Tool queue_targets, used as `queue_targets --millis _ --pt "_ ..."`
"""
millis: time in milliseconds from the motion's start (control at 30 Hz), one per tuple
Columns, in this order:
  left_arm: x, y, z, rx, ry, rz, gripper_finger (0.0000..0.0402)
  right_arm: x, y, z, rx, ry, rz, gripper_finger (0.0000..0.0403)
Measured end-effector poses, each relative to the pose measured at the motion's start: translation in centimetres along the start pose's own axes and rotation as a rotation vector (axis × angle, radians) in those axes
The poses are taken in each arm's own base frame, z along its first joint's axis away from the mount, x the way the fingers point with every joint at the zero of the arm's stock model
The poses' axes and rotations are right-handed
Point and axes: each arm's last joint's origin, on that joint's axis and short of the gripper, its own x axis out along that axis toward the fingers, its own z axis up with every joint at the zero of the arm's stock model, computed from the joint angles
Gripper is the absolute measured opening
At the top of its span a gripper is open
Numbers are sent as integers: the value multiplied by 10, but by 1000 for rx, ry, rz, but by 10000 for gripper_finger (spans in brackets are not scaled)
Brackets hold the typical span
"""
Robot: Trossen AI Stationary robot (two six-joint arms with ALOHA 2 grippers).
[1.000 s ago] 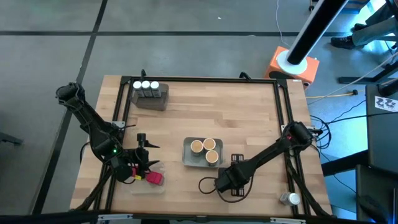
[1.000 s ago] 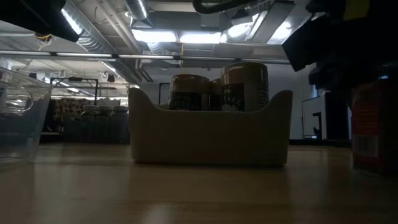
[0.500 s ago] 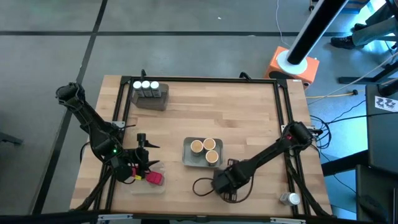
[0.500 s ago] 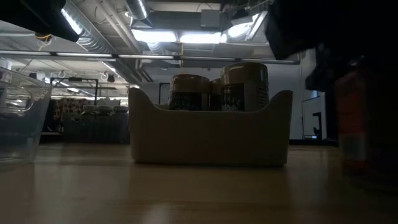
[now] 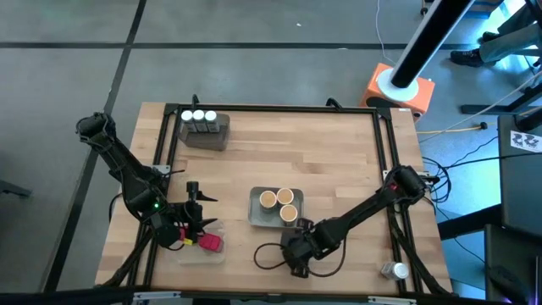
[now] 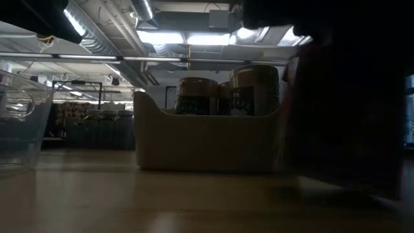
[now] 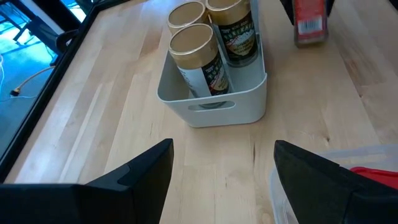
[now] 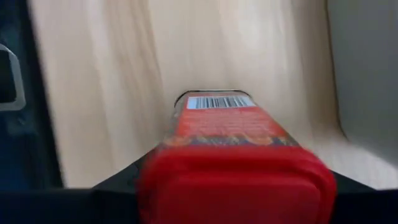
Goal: Sort spices by type
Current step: Put the red seasoning can into the white bin
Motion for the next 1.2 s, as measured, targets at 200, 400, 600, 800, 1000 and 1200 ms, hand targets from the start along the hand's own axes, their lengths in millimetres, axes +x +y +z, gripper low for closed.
queue_targets --millis 200,400,600,800,1000,1200 --pt "0 0 0 -3 -2 -1 262 -1 7 11 -13 -161 17 203" --pt "0 0 0 -4 -3 -2 262 -2 9 18 -43 -247 9 217" --pt "0 0 0 -4 -3 -2 262 -2 5 17 -14 -246 -36 244" --pt "0 0 0 -4 -2 -1 262 -2 5 18 -12 -251 -33 246" --pt "0 0 0 -3 -2 -1 262 -2 6 18 -15 -236 0 247" --pt "0 0 0 -3 -2 -1 262 -2 7 19 37 -253 16 248"
